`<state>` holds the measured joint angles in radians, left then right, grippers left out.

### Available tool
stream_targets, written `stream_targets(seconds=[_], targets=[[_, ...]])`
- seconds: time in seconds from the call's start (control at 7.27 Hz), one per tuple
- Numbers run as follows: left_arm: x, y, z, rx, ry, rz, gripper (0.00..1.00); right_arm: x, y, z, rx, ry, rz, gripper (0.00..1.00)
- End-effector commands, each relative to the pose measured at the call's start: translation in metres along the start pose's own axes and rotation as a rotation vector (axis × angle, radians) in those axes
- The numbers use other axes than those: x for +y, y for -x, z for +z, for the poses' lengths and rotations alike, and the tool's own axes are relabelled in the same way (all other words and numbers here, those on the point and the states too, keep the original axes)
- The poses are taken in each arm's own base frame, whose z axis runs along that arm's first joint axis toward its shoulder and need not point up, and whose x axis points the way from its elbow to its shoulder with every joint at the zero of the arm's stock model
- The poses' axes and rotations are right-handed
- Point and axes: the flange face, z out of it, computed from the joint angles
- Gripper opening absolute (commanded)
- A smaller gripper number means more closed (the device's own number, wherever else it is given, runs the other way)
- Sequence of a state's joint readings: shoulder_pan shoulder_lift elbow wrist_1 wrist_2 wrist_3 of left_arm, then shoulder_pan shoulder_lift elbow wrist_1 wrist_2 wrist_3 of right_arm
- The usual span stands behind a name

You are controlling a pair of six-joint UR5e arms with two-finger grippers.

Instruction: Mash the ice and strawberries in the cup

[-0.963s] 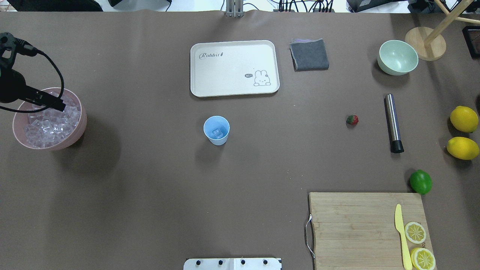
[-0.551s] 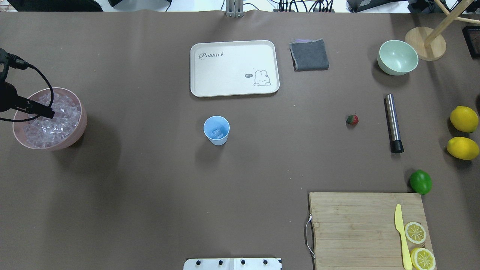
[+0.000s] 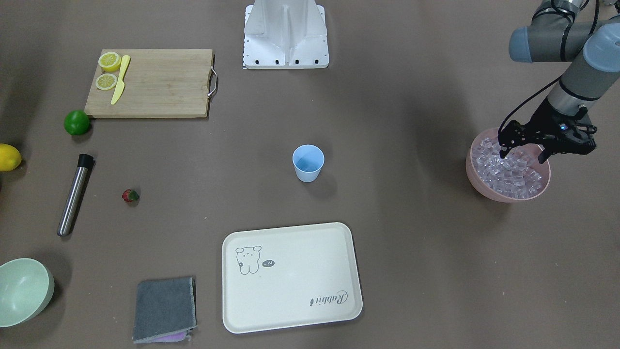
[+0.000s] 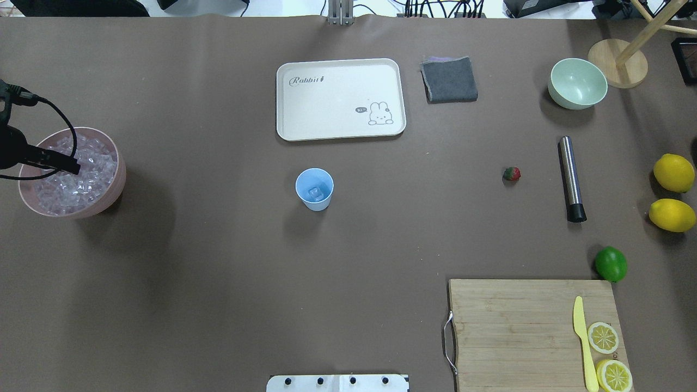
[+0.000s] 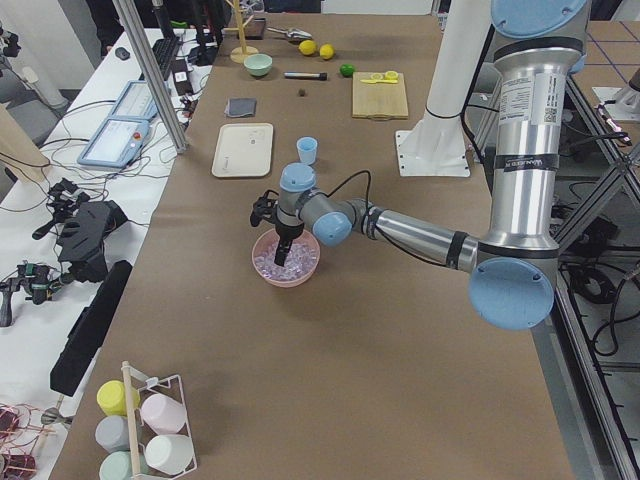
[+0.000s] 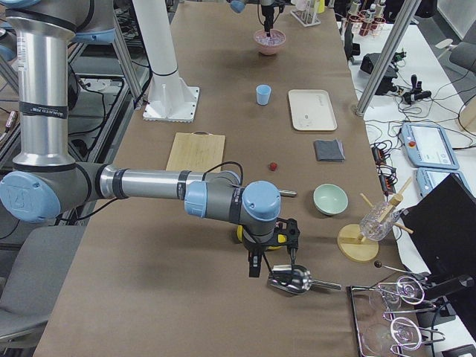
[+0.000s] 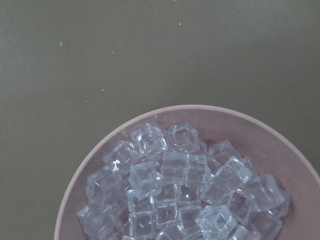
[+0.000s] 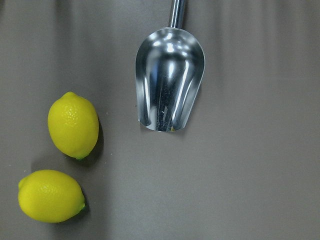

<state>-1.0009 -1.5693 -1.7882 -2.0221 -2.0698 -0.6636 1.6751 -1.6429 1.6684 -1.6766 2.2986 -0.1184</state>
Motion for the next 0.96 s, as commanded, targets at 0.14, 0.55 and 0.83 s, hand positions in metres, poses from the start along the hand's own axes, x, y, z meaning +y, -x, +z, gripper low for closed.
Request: stream_targets(seconds=[0.14, 0.55, 0.83], targets=[[0.019, -0.015, 0.011, 0.009, 0.037, -0.074, 0.97, 0.001, 0.001, -0.001, 0.001, -0.003, -0.004, 1.00], [0.027, -0.026, 0.019, 0.014, 0.056, -0.053, 0.92, 0.004, 0.002, -0.002, 0.003, -0.004, -0.005, 1.00], [0.029, -0.024, 0.020, 0.010, 0.061, -0.053, 0.91, 0.006, 0.001, 0.000, 0.001, 0.000, -0.002, 1.00]])
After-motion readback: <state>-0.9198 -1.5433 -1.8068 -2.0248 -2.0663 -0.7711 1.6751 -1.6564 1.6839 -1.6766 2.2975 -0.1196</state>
